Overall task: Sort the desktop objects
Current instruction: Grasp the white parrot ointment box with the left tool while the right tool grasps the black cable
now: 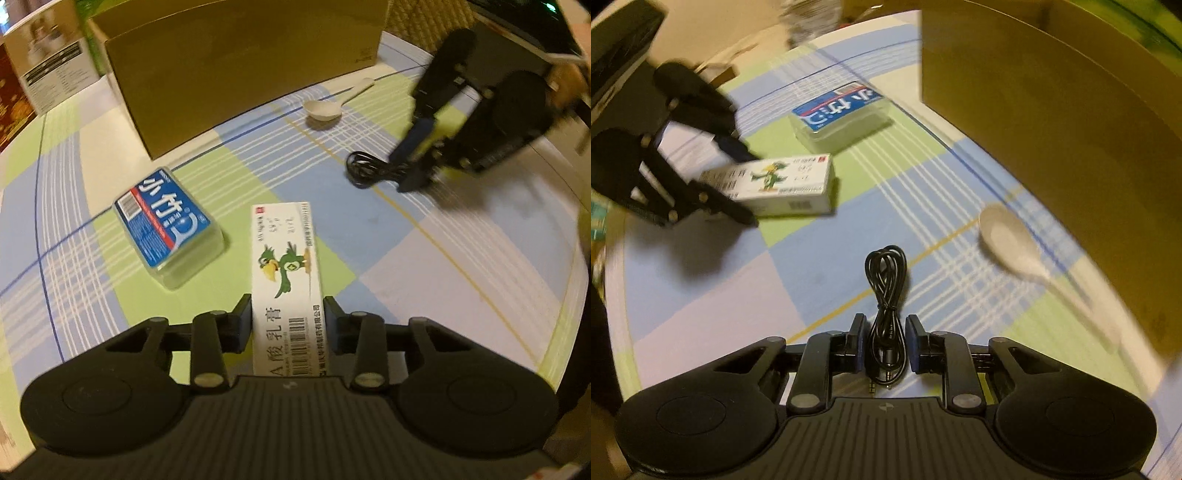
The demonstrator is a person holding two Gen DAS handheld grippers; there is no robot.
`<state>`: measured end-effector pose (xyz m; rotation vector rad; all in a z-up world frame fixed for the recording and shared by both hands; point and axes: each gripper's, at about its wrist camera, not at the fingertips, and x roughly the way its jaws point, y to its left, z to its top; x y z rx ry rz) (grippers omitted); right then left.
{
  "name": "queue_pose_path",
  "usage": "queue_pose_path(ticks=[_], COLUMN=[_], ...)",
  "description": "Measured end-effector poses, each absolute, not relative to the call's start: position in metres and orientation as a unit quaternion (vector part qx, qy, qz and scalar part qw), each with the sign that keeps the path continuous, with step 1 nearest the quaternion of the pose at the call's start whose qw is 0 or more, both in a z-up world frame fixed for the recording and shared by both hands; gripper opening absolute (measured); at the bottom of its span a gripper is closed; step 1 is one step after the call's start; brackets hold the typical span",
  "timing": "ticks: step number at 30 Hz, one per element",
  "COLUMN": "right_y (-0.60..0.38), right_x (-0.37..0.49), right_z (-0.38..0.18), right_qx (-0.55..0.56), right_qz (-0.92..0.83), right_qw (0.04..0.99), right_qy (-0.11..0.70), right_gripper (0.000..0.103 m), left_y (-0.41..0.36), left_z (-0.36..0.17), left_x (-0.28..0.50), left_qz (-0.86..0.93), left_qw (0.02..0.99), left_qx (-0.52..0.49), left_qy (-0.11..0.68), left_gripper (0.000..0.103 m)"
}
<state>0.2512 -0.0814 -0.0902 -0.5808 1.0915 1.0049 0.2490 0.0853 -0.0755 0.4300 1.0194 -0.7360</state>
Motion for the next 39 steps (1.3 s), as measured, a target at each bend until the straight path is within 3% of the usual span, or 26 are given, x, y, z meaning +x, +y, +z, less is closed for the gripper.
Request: queue_pose_path(ticks=[8, 13, 14, 17, 18, 26, 39], right_y=[-0.104, -0.113, -0.116, -0.122, -0.122, -0.114, -0.095], right_x=[0.221, 0.2, 0.197, 0.19, 0.187, 0.183, 0.185], right_z=[-0.086, -0.085, -0.085, -0.086, -0.087, -0.084, -0.099], right_qx=[-0.149, -0.125, -0.118, -0.104, -0.107, -0.133, -0.163], right_qz=[0.37, 0.347, 0.343, 0.336, 0.331, 0.348, 0.367], right_qw=[0.732, 0.766, 0.773, 0.792, 0.8, 0.829, 0.819], right_qy=[0.552, 0.527, 0.521, 0.499, 0.489, 0.416, 0.41], right_gripper=[0.019, 0.022, 0.025, 0.054, 0.055, 0.056, 0.055], left_y=[0.076, 0.068, 0.067, 0.063, 0.062, 0.062, 0.055], left_z=[-0.068, -0.068, -0.068, -0.07, -0.07, -0.068, -0.069], left_x=[0.219, 0.205, 0.203, 0.199, 0.197, 0.197, 0.197], left_qz=[-0.313, -0.3, -0.296, -0.283, -0.279, -0.26, -0.271], left_qw=[0.798, 0.812, 0.815, 0.825, 0.829, 0.857, 0.864], left_qx=[0.152, 0.115, 0.111, 0.106, 0.11, 0.082, 0.108], left_qy=[0.493, 0.488, 0.486, 0.478, 0.472, 0.437, 0.411], left_gripper=[0.033, 0.033, 0.033, 0.033, 0.034, 0.038, 0.038])
